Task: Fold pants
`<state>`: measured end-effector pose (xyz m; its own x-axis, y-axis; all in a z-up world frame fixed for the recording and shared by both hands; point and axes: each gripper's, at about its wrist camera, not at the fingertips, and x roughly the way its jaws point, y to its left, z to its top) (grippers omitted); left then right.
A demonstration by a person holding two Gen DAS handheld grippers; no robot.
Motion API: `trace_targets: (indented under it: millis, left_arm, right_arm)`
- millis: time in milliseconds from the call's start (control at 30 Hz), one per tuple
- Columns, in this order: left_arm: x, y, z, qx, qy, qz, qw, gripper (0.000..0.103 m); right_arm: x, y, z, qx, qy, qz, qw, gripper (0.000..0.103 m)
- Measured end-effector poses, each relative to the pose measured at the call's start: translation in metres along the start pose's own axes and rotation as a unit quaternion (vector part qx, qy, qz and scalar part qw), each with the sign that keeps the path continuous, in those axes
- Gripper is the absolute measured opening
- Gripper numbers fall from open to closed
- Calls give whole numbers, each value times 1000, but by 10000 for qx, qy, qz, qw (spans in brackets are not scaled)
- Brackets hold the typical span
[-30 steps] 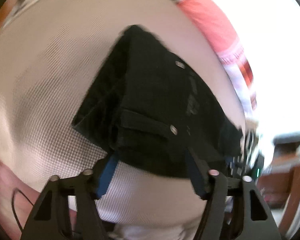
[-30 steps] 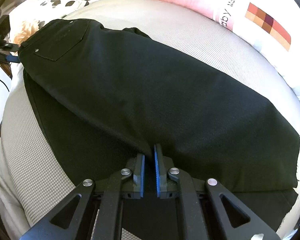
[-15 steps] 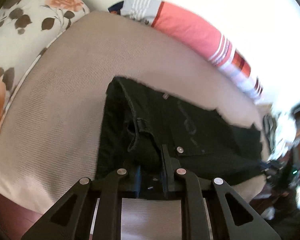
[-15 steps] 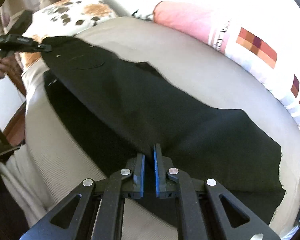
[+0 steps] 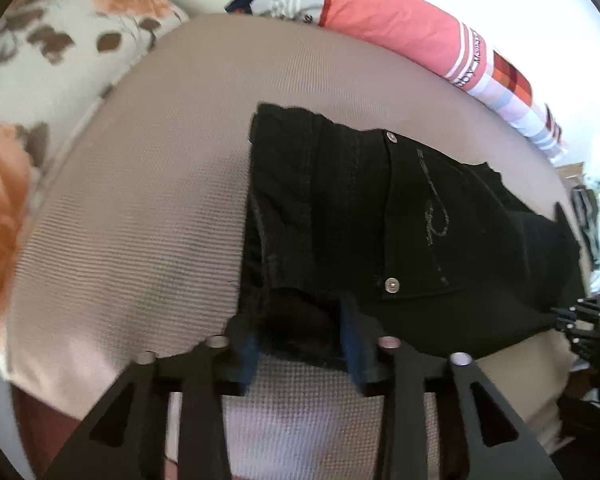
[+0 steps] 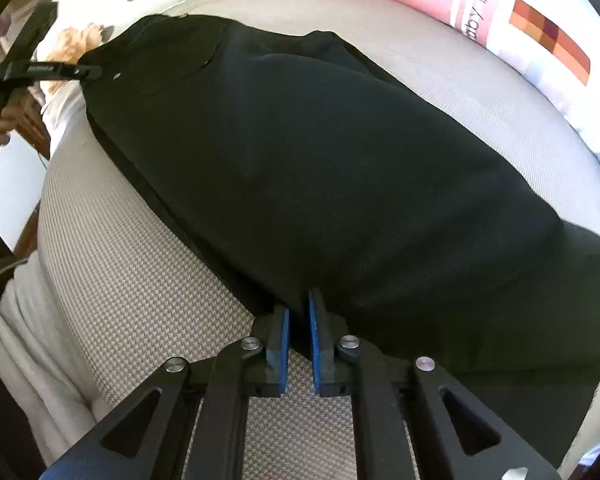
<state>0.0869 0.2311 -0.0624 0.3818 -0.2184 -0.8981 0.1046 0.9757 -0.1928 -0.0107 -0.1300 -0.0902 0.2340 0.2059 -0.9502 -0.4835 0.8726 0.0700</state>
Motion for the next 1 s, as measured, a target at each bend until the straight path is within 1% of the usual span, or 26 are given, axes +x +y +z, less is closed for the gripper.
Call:
trace_targets:
  millis: [33, 67, 100, 167, 200, 233, 300, 333, 367, 400, 433, 500, 533, 567, 600, 633, 767, 867, 933, 967, 1000]
  left_arm:
    - [-5, -3, -2, 98, -39, 173, 9998, 47]
    - [-13, -8, -3, 294, -159, 385, 9987, 48]
    - [-19, -12, -6, 457, -266, 494, 9974, 48]
    - [-32, -23, -11, 799, -491, 856, 9919, 48]
    - [-37, -30, -13, 943, -617, 888, 9897, 48]
    - [-42, -43, -14, 1131, -763, 837, 9871, 48]
    - [-48, -77, -21, 1663, -997, 515, 9797, 48]
    - [-48, -89, -23, 1830, -1033, 404, 9768, 48]
    - [-45, -108, -27, 2078, -1062, 228, 9721, 48]
    - [-41, -127, -29, 2304, -1078, -16, 9671, 48]
    - [-35, -145, -32, 2519, -1042, -271, 9617, 48]
    - [-20, -176, -35, 2832, -900, -646, 9527, 48]
    - [-12, -189, -36, 2954, -821, -762, 9488, 48]
    - [0, -206, -38, 3141, -723, -887, 9425, 48]
    - [8, -218, -40, 3262, -662, -949, 9382, 48]
    - [19, -231, -44, 3436, -554, -1021, 9319, 48]
    - [46, -265, -54, 3798, -371, -1080, 9180, 48]
    - [65, -290, -56, 3929, -331, -1038, 9131, 48]
    - [73, -303, -55, 3960, -312, -1004, 9122, 47]
    - [79, -309, -55, 3966, -330, -968, 9123, 42]
    - [81, -314, -55, 3972, -357, -956, 9120, 27]
  right_arm:
    - [-1, -1, 0, 54, -15, 20, 10000, 9]
    - [-1, -2, -1, 105, -32, 49, 9999, 9]
    - [-2, -4, -2, 163, -56, 91, 9998, 10]
    - [-3, -7, -4, 302, -113, 181, 9993, 10]
    - [-3, -8, -4, 387, -128, 232, 9989, 11]
    - [-3, -11, -4, 457, -159, 264, 9985, 11]
    - [-6, -15, -2, 595, -236, 328, 9974, 11]
    - [-8, -16, -2, 640, -267, 348, 9970, 11]
    - [-10, -17, -1, 681, -307, 367, 9965, 11]
    - [-11, -19, -1, 728, -340, 407, 9959, 11]
    - [-12, -22, 1, 768, -352, 445, 9954, 11]
    - [-13, -27, 2, 905, -389, 531, 9937, 11]
    - [-13, -29, 3, 958, -405, 568, 9930, 11]
    - [-13, -30, 3, 1004, -422, 599, 9922, 11]
    - [-13, -31, 4, 1025, -438, 615, 9919, 11]
    - [-14, -32, 4, 1044, -461, 635, 9914, 11]
    - [-16, -34, 5, 1101, -519, 717, 9900, 11]
    - [-18, -35, 4, 1118, -571, 751, 9892, 12]
    - [-19, -36, 6, 1174, -611, 798, 9880, 12]
    - [-19, -37, 6, 1201, -628, 824, 9873, 12]
    - [-20, -38, 6, 1208, -630, 847, 9870, 12]
